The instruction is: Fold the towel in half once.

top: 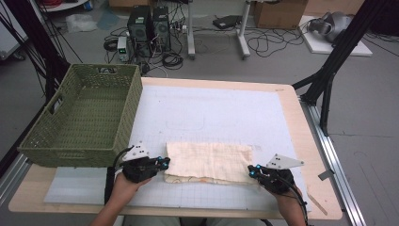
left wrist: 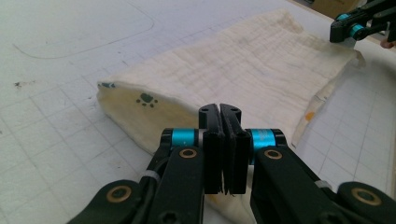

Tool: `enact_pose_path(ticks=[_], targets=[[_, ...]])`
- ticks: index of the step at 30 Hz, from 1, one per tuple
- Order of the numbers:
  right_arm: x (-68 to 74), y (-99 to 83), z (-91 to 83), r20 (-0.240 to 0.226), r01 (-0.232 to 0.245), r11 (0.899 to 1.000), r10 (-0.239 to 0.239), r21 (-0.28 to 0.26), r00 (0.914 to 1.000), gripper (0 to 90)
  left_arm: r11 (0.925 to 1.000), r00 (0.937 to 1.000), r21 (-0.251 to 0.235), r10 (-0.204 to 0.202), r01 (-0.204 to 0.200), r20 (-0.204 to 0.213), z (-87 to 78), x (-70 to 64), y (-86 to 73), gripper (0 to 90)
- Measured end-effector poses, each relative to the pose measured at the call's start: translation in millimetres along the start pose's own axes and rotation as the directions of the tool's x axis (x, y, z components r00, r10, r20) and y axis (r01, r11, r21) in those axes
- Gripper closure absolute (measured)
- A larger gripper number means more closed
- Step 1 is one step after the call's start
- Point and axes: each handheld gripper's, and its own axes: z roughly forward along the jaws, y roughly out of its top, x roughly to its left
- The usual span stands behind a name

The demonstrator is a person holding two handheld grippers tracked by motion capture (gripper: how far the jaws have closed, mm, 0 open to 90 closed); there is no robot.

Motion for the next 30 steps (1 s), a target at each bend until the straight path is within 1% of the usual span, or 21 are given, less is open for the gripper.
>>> enact_pose_path(ticks=[2,3,5,6,7,8,9,10,11,12,13,14,15,17,20,22,24,26,27,29,30], targets=[[-0.6,-0.3,-0.5,0.016,0.002,1.0,-0.002,0.011,0.9999,86.6,0.9999,0.9999,0.012,0.001,-0.001,-0.015,0.6,1.0,-1.3,85.9],[-1.0,-0.9,-0.2,0.017,-0.004,1.0,0.004,0.016,0.9998,81.6,0.9999,0.9999,0.013,-0.004,0.005,-0.013,0.6,1.2,-1.7,84.5],[-2.2,-1.7,0.8,0.002,-0.016,1.0,0.016,0.017,0.9999,76.6,1.0,1.0,0.005,-0.001,0.001,-0.002,0.8,0.4,-1.1,84.7],[-2.2,-1.6,1.4,-0.019,-0.022,1.0,0.022,0.015,0.9996,70.8,1.0,1.0,0.004,0.0,0.0,0.008,1.1,-0.4,-0.8,86.1],[-2.2,-1.3,2.7,-0.054,-0.036,0.999,0.037,0.016,0.9978,64.1,1.0,0.9999,0.006,0.005,-0.005,0.012,1.9,-1.4,-0.6,86.6],[-2.0,-0.9,5.1,-0.091,-0.047,0.999,0.049,0.022,0.9946,59.9,0.9999,0.9998,0.01,0.005,-0.005,0.018,2.7,-2.5,-0.7,87.0],[-0.5,-0.9,8.1,-0.107,-0.044,0.998,0.047,0.036,0.9932,59.1,0.9999,0.9997,0.01,0.008,-0.008,0.023,3.3,-3.3,-0.6,87.2],[1.4,-1.3,11.3,-0.12,-0.029,0.998,0.034,0.049,0.9921,59.4,1.0,0.9997,0.008,0.005,-0.006,0.024,3.5,-4.2,-0.4,87.4],[3.5,-1.6,14.2,-0.132,-0.017,0.997,0.027,0.072,0.9909,62.2,1.0,0.9997,0.005,0.007,-0.007,0.025,3.1,-4.5,0.0,87.5],[5.1,-2.0,17.2,-0.135,0.004,0.996,0.008,0.09,0.9908,66.8,1.0,0.9996,0.0,0.006,-0.006,0.027,2.6,-4.5,0.4,87.6],[6.5,-2.2,18.7,-0.134,0.019,0.995,-0.006,0.097,0.991,71.4,1.0,0.9997,-0.005,0.001,-0.001,0.025,2.0,-4.2,0.6,87.6],[6.7,-1.6,18.4,-0.139,0.021,0.995,-0.007,0.099,0.9902,79.3,1.0,0.9997,-0.009,0.0,0.0,0.023,1.3,-3.5,0.7,87.6],[7.1,-1.1,18.0,-0.142,0.034,0.994,-0.02,0.1,0.9897,83.8,0.9999,0.9998,-0.011,-0.004,0.004,0.02,0.7,-3.1,0.7,87.7],[8.8,-1.2,16.9,-0.135,0.056,0.993,-0.042,0.099,0.99,88.0,0.9998,0.9997,-0.019,-0.011,0.011,0.022,-0.4,-2.8,0.9,87.7],[9.2,0.4,14.3,-0.136,0.068,0.994,-0.056,0.083,0.9892,88.9,0.9991,0.9993,-0.037,-0.018,0.02,0.034,-2.6,-2.0,2.0,87.7],[8.9,1.7,11.3,-0.135,0.066,0.996,-0.057,0.068,0.9893,89.0,0.9984,0.9987,-0.048,-0.03,0.032,0.041,-4.6,-2.5,2.1,87.7],[8.8,2.7,8.2,-0.138,0.062,0.997,-0.054,0.054,0.989,89.1,0.9982,0.9985,-0.049,-0.032,0.034,0.044,-7.2,-2.3,1.9,87.7],[8.3,4.5,3.7,-0.149,0.066,0.997,-0.061,0.033,0.987,89.1,0.9978,0.9983,-0.054,-0.036,0.039,0.047,-10.3,-2.3,1.6,87.8],[8.6,5.3,1.5,-0.149,0.064,0.998,-0.059,0.025,0.987,89.1,0.9968,0.9978,-0.064,-0.046,0.049,0.048,-11.4,-2.7,1.5,87.7],[8.2,6.6,-2.2,-0.154,0.065,0.998,-0.062,0.014,0.9861,89.1,0.9969,0.9976,-0.063,-0.045,0.048,0.054,-14.3,-2.1,1.3,87.7],[8.1,6.7,-3.2,-0.166,0.066,0.998,-0.063,0.014,0.9841,89.1,0.9972,0.9974,-0.055,-0.047,0.05,0.055,-14.8,-2.1,0.7,87.7]])
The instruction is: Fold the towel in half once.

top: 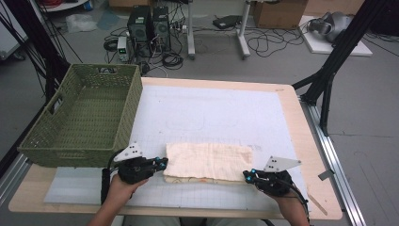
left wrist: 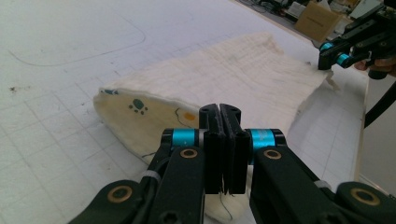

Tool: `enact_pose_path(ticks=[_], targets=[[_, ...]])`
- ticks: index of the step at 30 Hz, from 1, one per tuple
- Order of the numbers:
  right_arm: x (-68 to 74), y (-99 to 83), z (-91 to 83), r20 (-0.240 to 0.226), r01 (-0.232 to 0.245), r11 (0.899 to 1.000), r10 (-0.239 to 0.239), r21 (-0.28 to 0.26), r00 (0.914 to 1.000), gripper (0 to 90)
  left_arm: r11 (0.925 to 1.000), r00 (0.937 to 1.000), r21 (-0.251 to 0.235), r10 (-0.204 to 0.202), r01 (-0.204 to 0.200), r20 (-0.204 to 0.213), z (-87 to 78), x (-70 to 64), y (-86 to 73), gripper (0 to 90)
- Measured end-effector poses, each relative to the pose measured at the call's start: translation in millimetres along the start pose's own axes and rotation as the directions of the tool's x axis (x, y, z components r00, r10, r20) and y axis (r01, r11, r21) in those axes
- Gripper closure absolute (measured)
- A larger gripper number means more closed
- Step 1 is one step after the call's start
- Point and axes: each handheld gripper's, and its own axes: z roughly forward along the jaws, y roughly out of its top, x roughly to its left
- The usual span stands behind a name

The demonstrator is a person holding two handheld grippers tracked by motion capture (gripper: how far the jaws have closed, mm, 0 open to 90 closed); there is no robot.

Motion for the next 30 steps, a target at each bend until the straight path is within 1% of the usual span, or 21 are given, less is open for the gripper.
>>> enact_pose_path(ticks=[1,3,5,6,7,9,10,11,12,13,15,16,18,19,21,23,24,26,27,29,30], targets=[[0.7,-0.3,-0.5,-0.007,0.004,1.0,-0.003,0.01,1.0,89.1,0.9999,1.0,0.015,-0.002,0.002,0.001,0.2,0.1,-1.1,87.7],[0.4,-2.3,0.8,0.012,0.014,0.999,-0.014,0.042,0.9998,89.0,0.9975,1.0,0.071,-0.003,0.003,0.001,3.4,1.2,-4.8,87.6],[-0.8,-5.9,5.2,0.038,0.013,0.997,-0.017,0.081,0.9991,88.7,0.9934,0.9998,0.115,0.001,0.001,-0.02,8.1,1.0,-8.5,87.1],[-2.0,-7.6,6.9,0.051,0.007,0.996,-0.012,0.092,0.9986,83.2,0.9916,0.9995,0.129,-0.003,0.007,-0.032,9.9,0.9,-8.9,84.2],[-3.4,-8.5,7.6,0.056,-0.011,0.996,0.006,0.09,0.9984,81.6,0.9906,0.9993,0.136,-0.004,0.009,-0.036,10.7,1.4,-8.4,78.0],[-5.7,-7.9,4.6,0.065,-0.032,0.998,0.028,0.056,0.9975,74.2,0.9923,0.9983,0.124,0.007,0.0,-0.058,10.0,2.4,-6.1,68.8],[-7.0,-6.8,2.2,0.08,-0.04,0.999,0.037,0.031,0.9961,72.3,0.9943,0.9969,0.107,0.005,0.003,-0.078,9.6,3.8,-4.6,62.0],[-8.9,-5.7,0.0,0.094,-0.047,0.999,0.046,0.009,0.9945,69.8,0.9958,0.9957,0.092,0.004,0.004,-0.092,8.8,6.1,-2.8,57.6],[-10.4,-4.8,-1.6,0.113,-0.061,0.998,0.061,-0.01,0.9917,66.3,0.9971,0.9942,0.076,0.01,-0.002,-0.107,8.7,8.3,-1.1,56.8],[-12.1,-4.0,-2.5,0.134,-0.072,0.997,0.075,-0.027,0.9882,64.9,0.998,0.9922,0.064,0.013,-0.005,-0.124,8.8,10.6,1.1,55.2],[-15.4,-2.2,-1.9,0.176,-0.076,0.996,0.084,-0.048,0.9808,61.3,0.9992,0.9898,0.039,0.014,-0.009,-0.142,10.1,14.6,5.8,52.0],[-16.8,-0.8,-0.9,0.191,-0.081,0.995,0.089,-0.051,0.9775,61.0,0.9993,0.9883,0.034,0.022,-0.018,-0.151,11.4,16.9,8.6,51.1],[-20.2,3.6,2.7,0.231,-0.082,0.995,0.092,-0.053,0.9685,55.1,0.9995,0.986,0.027,0.02,-0.016,-0.166,16.0,22.1,14.4,48.9],[-23.1,6.4,4.5,0.253,-0.083,0.995,0.095,-0.056,0.9629,51.3,0.9996,0.985,0.027,0.017,-0.012,-0.172,19.1,25.6,17.4,47.7],[-30.4,13.5,8.8,0.279,-0.1,0.993,0.115,-0.067,0.9532,48.4,1.0,0.9821,0.008,-0.003,0.004,-0.188,26.8,33.1,22.1,46.2],[-38.9,20.8,14.9,0.307,-0.11,0.991,0.129,-0.078,0.943,46.3,0.9998,0.9772,0.02,-0.005,0.009,-0.212,34.7,38.8,26.1,45.0],[-42.4,23.5,18.0,0.312,-0.115,0.99,0.134,-0.076,0.9406,45.2,0.9997,0.975,0.024,-0.004,0.009,-0.222,40.4,42.8,28.3,45.0],[-52.3,30.4,28.0,0.314,-0.13,0.99,0.142,-0.059,0.9388,43.3,0.9995,0.9719,0.028,-0.009,0.016,-0.235,48.2,48.8,30.3,45.0],[-55.8,32.7,32.7,0.306,-0.138,0.989,0.148,-0.053,0.9405,43.3,0.9988,0.9702,0.039,-0.02,0.031,-0.242,52.5,51.3,30.8,45.1],[-61.8,35.0,42.0,0.306,-0.146,0.989,0.145,-0.021,0.9409,43.4,0.9979,0.9676,0.05,-0.027,0.04,-0.251,59.5,55.5,29.0,45.1],[-64.8,34.9,46.5,0.304,-0.15,0.989,0.144,-0.005,0.9417,43.5,0.9968,0.9666,0.066,-0.028,0.046,-0.255,62.9,57.4,27.3,45.2]])
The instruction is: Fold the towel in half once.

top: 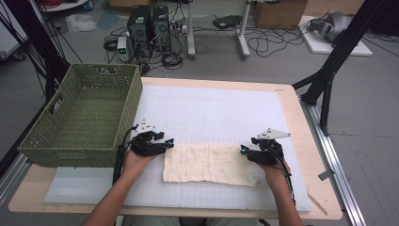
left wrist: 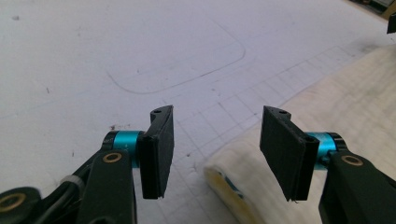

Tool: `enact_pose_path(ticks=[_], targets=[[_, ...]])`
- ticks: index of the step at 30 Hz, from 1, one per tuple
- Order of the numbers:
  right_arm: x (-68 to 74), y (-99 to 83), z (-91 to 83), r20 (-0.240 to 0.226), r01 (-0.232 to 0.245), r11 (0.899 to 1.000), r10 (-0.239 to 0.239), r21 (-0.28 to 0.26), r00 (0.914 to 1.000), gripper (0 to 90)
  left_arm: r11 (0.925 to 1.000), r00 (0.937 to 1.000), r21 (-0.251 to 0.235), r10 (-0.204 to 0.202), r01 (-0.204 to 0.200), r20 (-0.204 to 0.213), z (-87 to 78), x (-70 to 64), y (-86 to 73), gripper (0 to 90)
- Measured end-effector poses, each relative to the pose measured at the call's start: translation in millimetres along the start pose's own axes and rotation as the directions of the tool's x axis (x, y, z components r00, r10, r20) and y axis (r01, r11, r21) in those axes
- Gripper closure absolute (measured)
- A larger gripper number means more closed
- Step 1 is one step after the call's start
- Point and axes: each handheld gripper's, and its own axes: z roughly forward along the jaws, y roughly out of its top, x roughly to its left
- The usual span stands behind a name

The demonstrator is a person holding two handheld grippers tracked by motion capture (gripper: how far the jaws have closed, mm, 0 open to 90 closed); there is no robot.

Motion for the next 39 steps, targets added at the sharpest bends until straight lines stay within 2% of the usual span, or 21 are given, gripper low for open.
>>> enact_pose_path(ticks=[2,4,6,8,9,10,11,12,14,16,18,20,22,24,26,27,31,33,34,36,39], targets=[[-2.6,-1.5,8.7,-0.008,-0.005,0.999,0.005,0.037,1.0,48.1,0.9989,1.0,0.046,-0.007,0.007,0.002,6.1,1.0,-2.7,45.3],[-3.7,-3.8,13.4,-0.015,-0.004,0.998,0.005,0.07,0.9999,52.2,0.9986,0.9999,0.05,0.016,-0.016,0.007,6.3,-0.5,-2.2,48.0],[-4.4,-6.9,14.4,-0.039,-0.017,0.997,0.02,0.072,0.999,58.3,0.9979,0.9993,0.057,0.029,-0.03,0.026,6.3,-2.3,-2.8,53.0],[-5.6,-9.1,12.8,-0.058,-0.022,0.998,0.026,0.066,0.998,65.8,0.9927,0.9971,0.1,0.063,-0.067,0.043,7.3,-6.0,-4.0,67.7],[-6.0,-10.3,11.5,-0.073,-0.023,0.998,0.027,0.062,0.997,72.9,0.9898,0.9953,0.107,0.091,-0.094,0.031,7.3,-9.4,-3.9,72.8],[-5.8,-11.6,10.0,-0.084,-0.02,0.998,0.025,0.061,0.9961,79.6,0.986,0.9919,0.111,0.121,-0.124,0.038,7.1,-11.1,-3.8,81.6],[-5.6,-12.6,8.4,-0.098,-0.009,0.998,0.015,0.061,0.995,84.3,0.9862,0.9922,0.11,0.122,-0.124,0.027,7.0,-12.7,-3.9,84.3],[-4.6,-12.8,7.1,-0.097,0.008,0.998,-0.002,0.062,0.9953,84.9,0.9866,0.9927,0.11,0.12,-0.121,0.016,6.6,-12.5,-3.3,85.4],[-2.4,-12.3,4.6,-0.069,0.041,0.998,-0.037,0.057,0.9969,85.5,0.9908,0.9935,0.086,0.108,-0.105,-0.036,4.6,-10.1,-1.9,86.1],[0.2,-10.9,2.9,-0.042,0.051,0.998,-0.049,0.038,0.9979,85.5,0.9969,0.9949,0.039,0.071,-0.069,-0.071,2.8,-7.6,0.0,86.3],[3.7,-8.2,3.4,-0.006,0.064,0.998,-0.064,0.021,0.998,85.5,0.9973,0.9922,0.014,0.073,-0.072,-0.101,2.0,-7.2,1.9,86.3],[6.2,-5.6,7.0,0.034,0.084,0.996,-0.084,0.021,0.9959,85.3,0.9969,0.9908,0.025,0.077,-0.075,-0.111,4.1,-7.1,3.8,86.2],[7.1,-4.0,12.2,0.072,0.082,0.996,-0.084,0.032,0.9939,85.3,0.9959,0.9878,0.025,0.089,-0.087,-0.128,6.9,-7.6,4.8,86.2],[6.8,-3.1,17.1,0.105,0.081,0.996,-0.085,0.043,0.9909,85.1,0.9963,0.9875,0.029,0.084,-0.081,-0.134,10.5,-7.7,4.6,86.2],[6.7,-2.9,21.0,0.129,0.08,0.995,-0.086,0.054,0.9879,82.2,0.9948,0.986,0.056,0.093,-0.086,-0.138,13.9,-7.7,2.7,86.0],[6.3,-2.7,22.0,0.146,0.084,0.995,-0.09,0.049,0.9852,77.1,0.9946,0.9858,0.063,0.091,-0.083,-0.141,15.2,-7.8,2.3,85.6],[0.6,-3.9,16.9,0.202,0.026,0.999,-0.033,0.037,0.9789,55.1,0.9938,0.9828,0.062,0.101,-0.093,-0.155,12.7,-5.9,2.4,77.3],[-2.8,-4.8,9.5,0.207,0.001,1.0,-0.003,0.009,0.9784,50.6,0.9953,0.9839,0.052,0.089,-0.082,-0.155,9.5,-2.6,1.9,70.7],[-3.9,-5.0,5.3,0.208,-0.007,1.0,0.009,-0.01,0.9781,46.9,0.996,0.9861,0.044,0.084,-0.078,-0.144,7.2,-0.9,1.8,67.3],[-5.4,-5.0,-2.7,0.206,-0.023,0.998,0.033,-0.053,0.978,41.5,0.9953,0.9886,0.007,0.097,-0.097,-0.115,1.8,0.1,0.7,66.9],[-5.7,-5.7,-13.2,0.205,-0.024,0.996,0.04,-0.081,0.9779,38.2,0.994,0.9921,-0.011,0.108,-0.109,-0.064,-6.0,-2.0,2.5,65.5]])
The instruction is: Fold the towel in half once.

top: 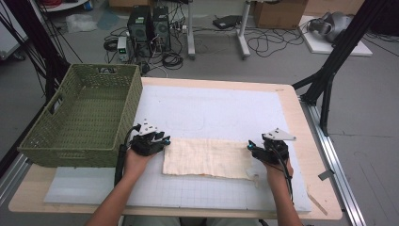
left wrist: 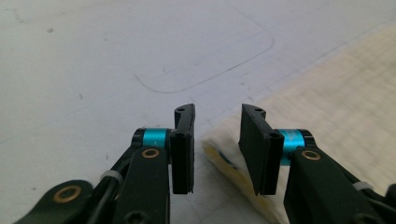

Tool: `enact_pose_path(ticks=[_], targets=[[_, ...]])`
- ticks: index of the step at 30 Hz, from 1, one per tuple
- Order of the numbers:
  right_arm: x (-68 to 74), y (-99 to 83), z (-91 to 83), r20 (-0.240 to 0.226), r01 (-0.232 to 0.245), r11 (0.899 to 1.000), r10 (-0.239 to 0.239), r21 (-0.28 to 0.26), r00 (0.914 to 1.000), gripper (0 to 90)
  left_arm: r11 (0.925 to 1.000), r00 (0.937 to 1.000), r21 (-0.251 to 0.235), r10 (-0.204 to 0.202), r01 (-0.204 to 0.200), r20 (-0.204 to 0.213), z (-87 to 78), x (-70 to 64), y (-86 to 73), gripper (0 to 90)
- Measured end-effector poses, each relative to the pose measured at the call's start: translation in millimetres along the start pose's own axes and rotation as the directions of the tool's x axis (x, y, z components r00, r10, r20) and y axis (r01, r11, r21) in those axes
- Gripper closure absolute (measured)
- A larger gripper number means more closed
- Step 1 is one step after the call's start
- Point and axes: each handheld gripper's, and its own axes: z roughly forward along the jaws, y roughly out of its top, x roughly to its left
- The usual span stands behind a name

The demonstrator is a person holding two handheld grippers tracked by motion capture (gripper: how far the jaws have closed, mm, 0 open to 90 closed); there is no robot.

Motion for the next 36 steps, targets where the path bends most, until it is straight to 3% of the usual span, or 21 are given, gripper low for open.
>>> enact_pose_path(ticks=[3,5,6,8,11,18,22,26,29,32,36], targets=[[-1.1,-1.2,-9.2,-0.007,-0.002,1.0,0.002,-0.009,1.0,36.6,0.999,0.9992,-0.035,0.03,-0.029,0.027,-8.2,-0.8,1.8,65.6],[-1.1,-2.5,-15.7,-0.021,-0.005,1.0,0.005,-0.012,0.9998,34.3,0.9945,0.9976,-0.095,0.05,-0.045,0.048,-14.6,-0.6,1.1,65.4],[-1.5,-3.3,-18.8,-0.021,0.001,1.0,-0.001,-0.022,0.9998,32.3,0.9898,0.9958,-0.13,0.068,-0.059,0.062,-17.6,-0.4,-0.2,63.3],[-1.9,-5.6,-25.5,-0.041,-0.009,1.0,0.008,-0.022,0.9991,30.3,0.9871,0.9937,-0.147,0.076,-0.064,0.082,-21.5,-1.2,-0.6,56.4],[-2.5,-10.2,-34.3,-0.06,-0.022,1.0,0.021,-0.015,0.998,30.4,0.9881,0.9913,-0.153,0.013,0.008,0.131,-25.7,-1.1,-2.1,44.4],[-0.9,-18.9,-53.4,-0.088,-0.048,0.998,0.045,-0.029,0.9951,20.3,0.9839,0.9899,-0.17,-0.032,0.056,0.138,-36.6,-3.5,-5.1,18.9],[4.3,-23.5,-57.8,-0.118,-0.036,0.999,0.033,-0.026,0.9924,12.0,0.9791,0.9893,-0.195,-0.031,0.059,0.142,-41.7,-6.4,-4.7,18.6],[11.3,-26.3,-64.8,-0.145,0.013,0.997,-0.023,-0.071,0.9892,11.4,0.9766,0.9885,-0.213,0.003,0.03,0.151,-45.8,-14.4,-6.8,19.0],[13.9,-28.1,-67.9,-0.162,0.032,0.995,-0.046,-0.089,0.9858,10.8,0.974,0.9891,-0.225,0.003,0.031,0.147,-48.2,-15.6,-6.7,19.3],[14.6,-27.8,-66.1,-0.153,0.043,0.996,-0.054,-0.073,0.9867,10.7,0.9737,0.9907,-0.227,0.011,0.02,0.136,-49.3,-15.2,-7.3,18.7],[16.4,-24.4,-64.9,-0.162,0.037,0.997,-0.047,-0.066,0.9857,10.7,0.9728,0.991,-0.229,-0.006,0.037,0.134,-49.5,-11.1,-8.0,18.7]])
